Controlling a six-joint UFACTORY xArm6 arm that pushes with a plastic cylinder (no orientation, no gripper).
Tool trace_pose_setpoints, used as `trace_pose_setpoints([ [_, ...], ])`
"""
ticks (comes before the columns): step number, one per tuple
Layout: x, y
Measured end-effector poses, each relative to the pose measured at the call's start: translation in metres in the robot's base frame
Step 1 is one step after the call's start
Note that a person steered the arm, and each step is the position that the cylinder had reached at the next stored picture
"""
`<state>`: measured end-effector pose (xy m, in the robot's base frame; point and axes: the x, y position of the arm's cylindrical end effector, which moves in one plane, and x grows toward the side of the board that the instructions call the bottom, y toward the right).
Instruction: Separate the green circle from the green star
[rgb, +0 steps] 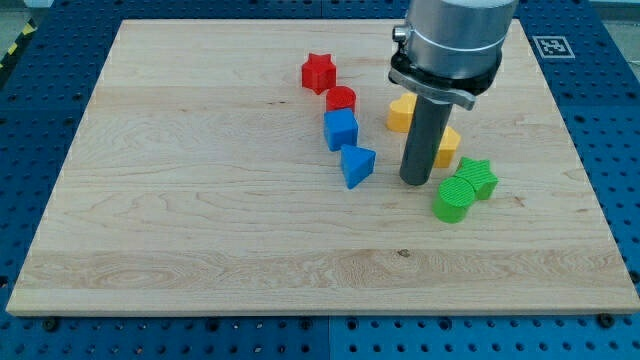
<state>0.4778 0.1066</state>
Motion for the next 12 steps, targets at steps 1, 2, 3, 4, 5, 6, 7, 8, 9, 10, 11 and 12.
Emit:
trace_pose_setpoints([
  [1, 0.0, 0.019],
  [2, 0.0, 0.036],
  [3, 0.007, 0.044],
  [4, 0.018, 0.029],
  [5, 0.029, 0.018],
  [6, 0.035, 0.027],
  [7, 0.051, 0.045],
  [8, 0.061, 0.071],
  [9, 0.073, 0.084],
  [10, 0.074, 0.072],
  [11, 0.08, 0.036],
  [12, 0.083, -0.001],
])
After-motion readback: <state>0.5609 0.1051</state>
